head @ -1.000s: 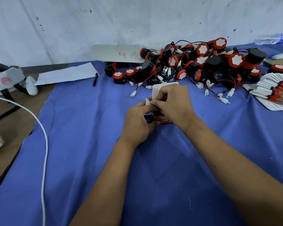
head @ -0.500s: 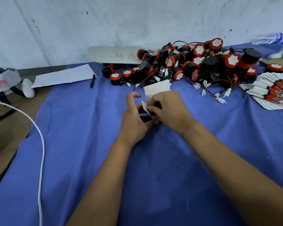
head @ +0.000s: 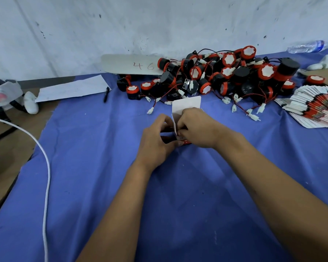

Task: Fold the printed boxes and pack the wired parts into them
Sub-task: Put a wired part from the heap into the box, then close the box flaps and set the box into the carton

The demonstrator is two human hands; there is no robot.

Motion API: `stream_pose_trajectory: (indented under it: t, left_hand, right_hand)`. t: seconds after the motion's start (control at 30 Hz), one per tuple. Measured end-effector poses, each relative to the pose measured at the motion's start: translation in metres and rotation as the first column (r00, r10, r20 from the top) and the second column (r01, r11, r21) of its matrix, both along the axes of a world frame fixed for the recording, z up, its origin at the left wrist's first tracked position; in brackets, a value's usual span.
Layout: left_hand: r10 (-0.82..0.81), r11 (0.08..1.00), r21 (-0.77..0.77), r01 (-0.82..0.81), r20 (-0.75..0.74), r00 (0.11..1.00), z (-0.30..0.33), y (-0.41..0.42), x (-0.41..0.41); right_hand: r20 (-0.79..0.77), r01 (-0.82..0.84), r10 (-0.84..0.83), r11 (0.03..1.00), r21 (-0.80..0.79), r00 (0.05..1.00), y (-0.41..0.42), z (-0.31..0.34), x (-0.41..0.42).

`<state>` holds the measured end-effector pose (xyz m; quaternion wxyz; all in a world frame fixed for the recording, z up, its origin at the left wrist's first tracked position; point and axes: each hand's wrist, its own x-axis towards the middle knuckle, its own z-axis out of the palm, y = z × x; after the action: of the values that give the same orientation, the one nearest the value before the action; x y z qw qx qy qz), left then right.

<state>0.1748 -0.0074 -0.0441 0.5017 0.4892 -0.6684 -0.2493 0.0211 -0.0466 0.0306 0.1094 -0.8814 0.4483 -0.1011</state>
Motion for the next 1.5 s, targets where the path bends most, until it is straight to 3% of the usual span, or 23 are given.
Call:
stream_pose_trajectory:
  t: [0.1, 0.17, 0.2, 0.27, 0.33, 0.37, 0.43, 0.53, 0.6, 0.77, 1.0, 1.13, 1.33, 1.5]
  left_hand:
    - [-0.028, 0.999, -0.015, 0.028, 0.003, 1.0, 0.002, 0.0, 0.0]
    - [-0.032, 0.999, -0.015, 0.033, 0.012, 0.999, 0.001, 0.0, 0.0]
    - [-0.028, 1.0, -0.003, 0.028, 0.013, 1.0, 0.001, -0.001, 0.0]
    - [-0.009, 0.999, 0.031, 0.009, 0.006, 1.0, 0.0, -0.002, 0.001]
    - [0.002, 0.999, 0.04, -0.002, 0.01, 1.0, -0.001, -0.002, 0.002]
    - [0.0, 0.999, 0.035, -0.001, 0.019, 1.0, -0.001, -0.002, 0.002]
    - [0.004, 1.0, 0.007, -0.004, 0.052, 0.999, -0.001, -0.002, 0.001]
    - [0.056, 0.998, -0.022, -0.054, 0.115, 0.992, -0.003, -0.005, 0.001]
    - [0.09, 0.996, -0.023, -0.088, 0.135, 0.987, -0.004, -0.006, 0.001]
    - [0.106, 0.994, -0.053, -0.099, 0.159, 0.982, -0.004, -0.007, -0.001]
    - [0.137, 0.99, -0.03, -0.135, 0.104, 0.985, -0.002, -0.009, -0.002]
    - [0.148, 0.989, -0.026, -0.146, 0.095, 0.984, -0.002, -0.008, -0.002]
    - [0.045, 0.994, 0.107, -0.037, -0.082, 0.996, 0.001, -0.005, 0.005]
    - [-0.048, 0.962, 0.231, 0.143, -0.376, 0.925, 0.002, -0.004, 0.018]
  right_hand:
    - [-0.122, -0.005, 0.013, 0.997, 0.071, 0.992, -0.001, 0.0, -0.004]
    - [-0.109, -0.016, 0.028, 0.994, 0.109, 0.994, 0.001, -0.001, -0.008]
    - [-0.021, -0.04, 0.041, 0.998, 0.052, 0.999, 0.002, -0.003, -0.011]
    - [0.296, 0.01, 0.06, 0.973, -0.232, 0.953, 0.004, -0.011, -0.016]
    - [0.593, 0.287, -0.007, 0.88, -0.379, 0.805, 0.003, -0.019, -0.024]
    - [0.704, 0.41, -0.079, 0.856, -0.315, 0.705, 0.002, -0.024, -0.028]
    - [0.812, 0.495, -0.279, 0.869, -0.014, 0.513, -0.003, -0.037, -0.033]
    - [0.81, 0.252, -0.491, 0.869, 0.426, 0.321, -0.01, -0.055, -0.036]
    - [0.815, 0.039, -0.521, 0.848, 0.529, 0.253, -0.013, -0.059, -0.037]
    - [0.785, -0.02, -0.41, 0.881, 0.473, 0.464, -0.022, -0.064, -0.042]
    - [0.804, -0.111, -0.141, 0.962, 0.248, 0.578, -0.012, -0.065, -0.046]
    - [0.78, -0.189, -0.133, 0.933, 0.307, 0.611, -0.009, -0.06, -0.053]
    - [0.71, -0.094, -0.087, 0.973, 0.212, 0.699, -0.01, -0.068, -0.053]
    - [0.702, -0.12, -0.075, 0.967, 0.224, 0.709, -0.011, -0.068, -0.058]
